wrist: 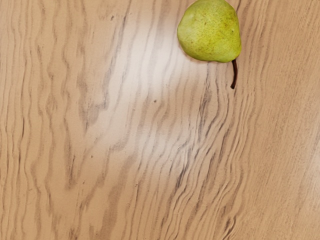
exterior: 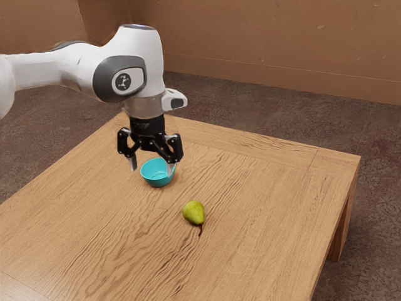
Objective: Place the pear in the bowl.
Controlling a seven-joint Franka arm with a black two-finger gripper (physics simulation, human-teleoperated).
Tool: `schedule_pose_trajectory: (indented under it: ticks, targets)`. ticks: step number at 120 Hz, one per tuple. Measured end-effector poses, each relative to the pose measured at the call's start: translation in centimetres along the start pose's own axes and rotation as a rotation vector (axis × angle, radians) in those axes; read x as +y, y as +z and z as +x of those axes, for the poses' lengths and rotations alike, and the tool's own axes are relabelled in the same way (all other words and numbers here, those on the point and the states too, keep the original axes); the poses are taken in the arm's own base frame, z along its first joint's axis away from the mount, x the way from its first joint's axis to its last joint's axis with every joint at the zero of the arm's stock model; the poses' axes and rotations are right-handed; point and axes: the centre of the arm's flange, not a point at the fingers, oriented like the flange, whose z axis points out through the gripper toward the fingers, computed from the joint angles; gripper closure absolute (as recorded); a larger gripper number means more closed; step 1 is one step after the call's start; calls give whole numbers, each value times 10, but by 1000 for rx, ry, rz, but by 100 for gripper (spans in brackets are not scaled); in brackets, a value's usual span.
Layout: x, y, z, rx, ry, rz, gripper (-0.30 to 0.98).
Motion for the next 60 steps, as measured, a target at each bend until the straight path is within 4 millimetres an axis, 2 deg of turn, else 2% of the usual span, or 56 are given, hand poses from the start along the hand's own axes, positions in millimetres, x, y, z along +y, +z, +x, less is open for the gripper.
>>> schedule_pose_trajectory:
  ticks: [6, 17, 44, 52, 60]
  targets:
    - [2, 20, 9, -2, -32, -5, 0]
    - [3, 42, 19, 13, -86, -19, 0]
    - [14, 76, 36, 28, -164, -47, 0]
    - [20, 100, 47, 11, -188, -68, 0]
    - [26, 133, 61, -14, -222, -96, 0]
